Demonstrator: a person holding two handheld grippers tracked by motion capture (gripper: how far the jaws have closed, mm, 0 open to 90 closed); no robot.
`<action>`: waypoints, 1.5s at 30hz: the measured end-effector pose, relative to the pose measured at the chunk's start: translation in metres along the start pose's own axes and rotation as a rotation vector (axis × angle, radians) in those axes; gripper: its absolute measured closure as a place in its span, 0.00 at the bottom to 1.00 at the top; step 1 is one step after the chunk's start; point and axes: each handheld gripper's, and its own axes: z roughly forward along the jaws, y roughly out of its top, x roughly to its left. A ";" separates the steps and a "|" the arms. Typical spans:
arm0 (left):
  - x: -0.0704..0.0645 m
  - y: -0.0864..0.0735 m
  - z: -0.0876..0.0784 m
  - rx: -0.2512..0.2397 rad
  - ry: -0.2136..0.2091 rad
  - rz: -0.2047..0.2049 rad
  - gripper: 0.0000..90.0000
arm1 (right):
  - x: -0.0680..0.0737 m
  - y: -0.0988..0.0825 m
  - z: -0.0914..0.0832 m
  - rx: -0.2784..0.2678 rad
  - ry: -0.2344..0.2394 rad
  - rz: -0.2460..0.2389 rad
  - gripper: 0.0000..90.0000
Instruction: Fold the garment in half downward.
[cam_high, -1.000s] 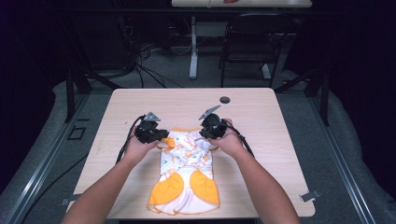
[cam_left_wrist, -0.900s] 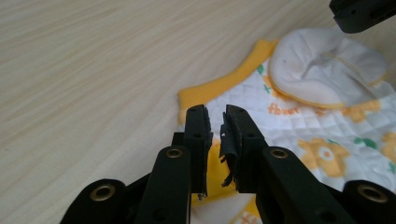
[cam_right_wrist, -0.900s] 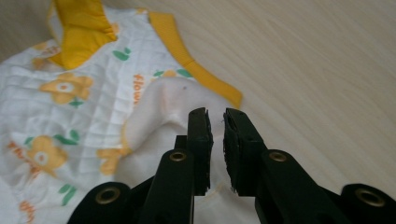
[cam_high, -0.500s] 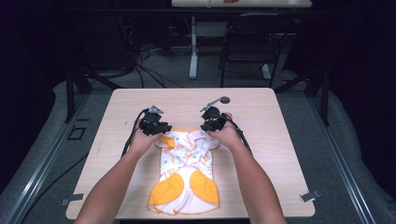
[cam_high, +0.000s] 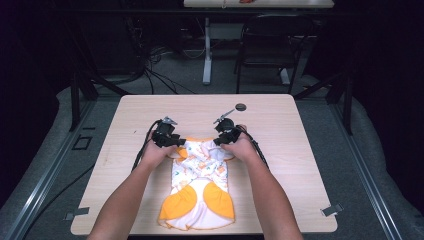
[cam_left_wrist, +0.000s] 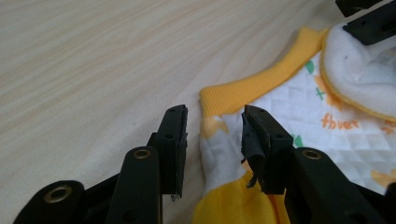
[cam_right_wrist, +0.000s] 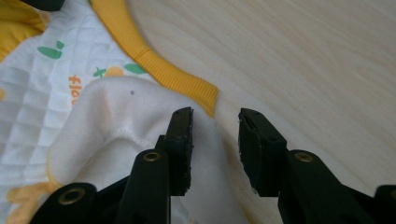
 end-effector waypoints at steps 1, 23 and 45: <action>0.000 -0.001 0.001 -0.001 0.000 0.001 0.66 | -0.001 -0.003 0.003 0.009 0.003 -0.008 0.69; -0.003 -0.011 0.006 -0.010 -0.017 0.018 0.75 | 0.000 -0.008 0.007 -0.005 0.038 0.032 0.78; -0.006 -0.009 0.002 -0.015 -0.026 0.018 0.94 | -0.002 -0.010 0.001 -0.026 0.074 0.044 0.96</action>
